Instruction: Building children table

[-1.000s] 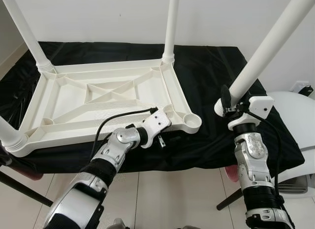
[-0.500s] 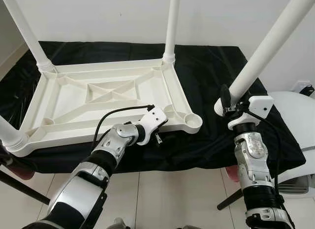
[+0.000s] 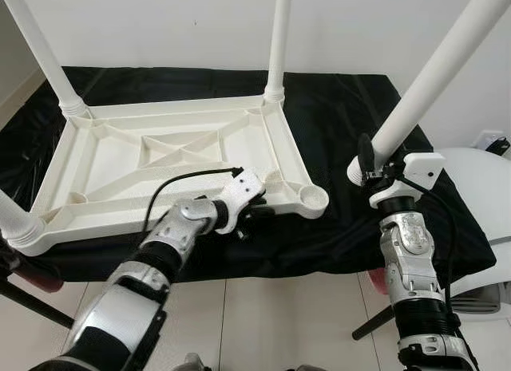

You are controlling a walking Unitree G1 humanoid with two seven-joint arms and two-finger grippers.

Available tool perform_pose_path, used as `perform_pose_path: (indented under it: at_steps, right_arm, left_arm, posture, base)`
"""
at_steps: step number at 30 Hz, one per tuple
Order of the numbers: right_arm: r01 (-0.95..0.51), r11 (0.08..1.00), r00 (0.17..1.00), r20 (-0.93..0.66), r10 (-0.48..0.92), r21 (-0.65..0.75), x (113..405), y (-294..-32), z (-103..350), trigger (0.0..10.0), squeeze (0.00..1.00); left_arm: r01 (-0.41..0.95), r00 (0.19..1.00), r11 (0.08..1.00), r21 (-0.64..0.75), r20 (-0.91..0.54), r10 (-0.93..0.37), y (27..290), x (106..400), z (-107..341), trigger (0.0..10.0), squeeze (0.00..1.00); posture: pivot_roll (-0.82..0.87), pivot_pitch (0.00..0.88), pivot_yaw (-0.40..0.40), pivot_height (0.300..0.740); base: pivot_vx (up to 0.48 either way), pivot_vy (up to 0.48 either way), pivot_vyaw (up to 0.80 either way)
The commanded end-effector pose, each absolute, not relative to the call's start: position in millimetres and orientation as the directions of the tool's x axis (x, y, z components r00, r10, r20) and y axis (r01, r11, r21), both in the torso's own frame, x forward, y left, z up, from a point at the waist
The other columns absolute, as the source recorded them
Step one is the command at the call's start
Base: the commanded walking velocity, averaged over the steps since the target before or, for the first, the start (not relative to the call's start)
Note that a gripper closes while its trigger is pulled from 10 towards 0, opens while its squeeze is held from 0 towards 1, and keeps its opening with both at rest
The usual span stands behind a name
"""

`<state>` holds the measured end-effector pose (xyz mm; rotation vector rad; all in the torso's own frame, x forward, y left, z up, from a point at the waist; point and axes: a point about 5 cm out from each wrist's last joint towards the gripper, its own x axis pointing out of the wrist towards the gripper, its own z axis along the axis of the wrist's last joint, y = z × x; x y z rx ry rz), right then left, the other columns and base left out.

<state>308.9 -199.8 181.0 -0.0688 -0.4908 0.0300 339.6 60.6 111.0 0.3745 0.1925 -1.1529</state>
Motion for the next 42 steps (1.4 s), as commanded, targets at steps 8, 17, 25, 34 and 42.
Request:
perform_pose_path:
  at_steps: [8,17,25,34,42]
  right_arm:
    - [-0.051,0.995,0.868,0.489,0.086,-0.085,316,-197,189,10.0,0.0]
    - [-0.204,0.978,0.869,0.449,0.205,-0.051,320,-188,188,10.0,0.0]
    - [-0.272,0.961,0.873,0.41,0.265,-0.042,316,-192,183,10.0,0.0]
    - [-0.377,0.926,0.854,0.374,0.361,-0.034,309,-188,180,10.0,0.0]
    - [-0.554,0.832,0.789,0.321,0.524,0.002,295,-184,179,10.0,0.0]
  left_arm:
    - [0.988,0.107,0.053,0.147,-0.391,-0.914,59,315,106,10.0,0.0]
    - [0.978,0.163,0.092,0.187,-0.413,-0.896,67,320,107,10.0,0.0]
    - [0.959,0.253,0.169,0.226,-0.419,-0.872,74,328,109,10.0,0.0]
    - [0.932,0.346,0.251,0.261,-0.433,-0.832,79,338,108,10.0,0.0]
    - [0.908,0.404,0.297,0.295,-0.432,-0.806,78,346,113,10.0,0.0]
  posture:
    - [-0.06,0.0,0.033,0.74]
    - [-0.05,0.0,0.025,0.74]
    - [-0.06,0.0,0.025,0.74]
    - [-0.07,0.0,0.025,0.74]
    - [-0.08,0.0,0.026,0.74]
  base:
    - [0.0,0.0,0.0]
    - [0.0,0.0,0.0]
    - [0.0,0.0,0.0]
    - [0.0,0.0,0.0]
    - [0.0,0.0,0.0]
